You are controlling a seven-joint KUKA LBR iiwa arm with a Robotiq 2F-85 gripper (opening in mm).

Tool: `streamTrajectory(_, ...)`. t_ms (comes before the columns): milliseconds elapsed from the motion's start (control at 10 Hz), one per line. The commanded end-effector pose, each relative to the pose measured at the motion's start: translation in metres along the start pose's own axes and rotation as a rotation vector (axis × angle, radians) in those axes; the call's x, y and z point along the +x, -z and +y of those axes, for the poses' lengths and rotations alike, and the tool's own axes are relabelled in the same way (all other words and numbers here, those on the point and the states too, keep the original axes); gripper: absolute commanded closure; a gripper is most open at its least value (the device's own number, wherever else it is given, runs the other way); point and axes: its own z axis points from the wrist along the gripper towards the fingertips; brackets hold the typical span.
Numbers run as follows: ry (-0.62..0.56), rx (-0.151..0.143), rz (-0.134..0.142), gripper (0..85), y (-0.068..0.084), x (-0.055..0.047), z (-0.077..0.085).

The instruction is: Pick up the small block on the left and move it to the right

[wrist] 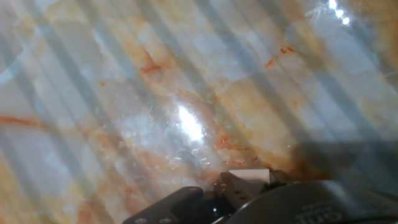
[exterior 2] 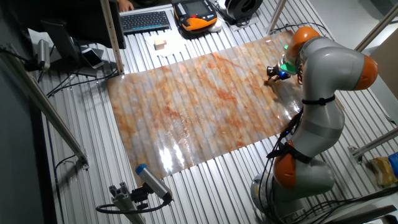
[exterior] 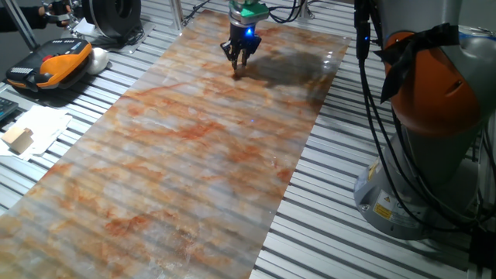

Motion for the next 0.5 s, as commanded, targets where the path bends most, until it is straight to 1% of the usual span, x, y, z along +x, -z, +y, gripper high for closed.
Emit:
streamTrajectory(0,0.002,-0.003,0.005,85.0,0.0025,-0.0010,0.0002)
streamTrajectory(200,0.005,-0.003,0.007,85.0,0.0048,-0.0014,-0.0001)
streamTrajectory(300,0.006,-0.008,0.009,85.0,0.0053,-0.0013,0.0002)
streamTrajectory(400,0.005,-0.014,0.019,85.0,0.0080,-0.0020,0.0006)
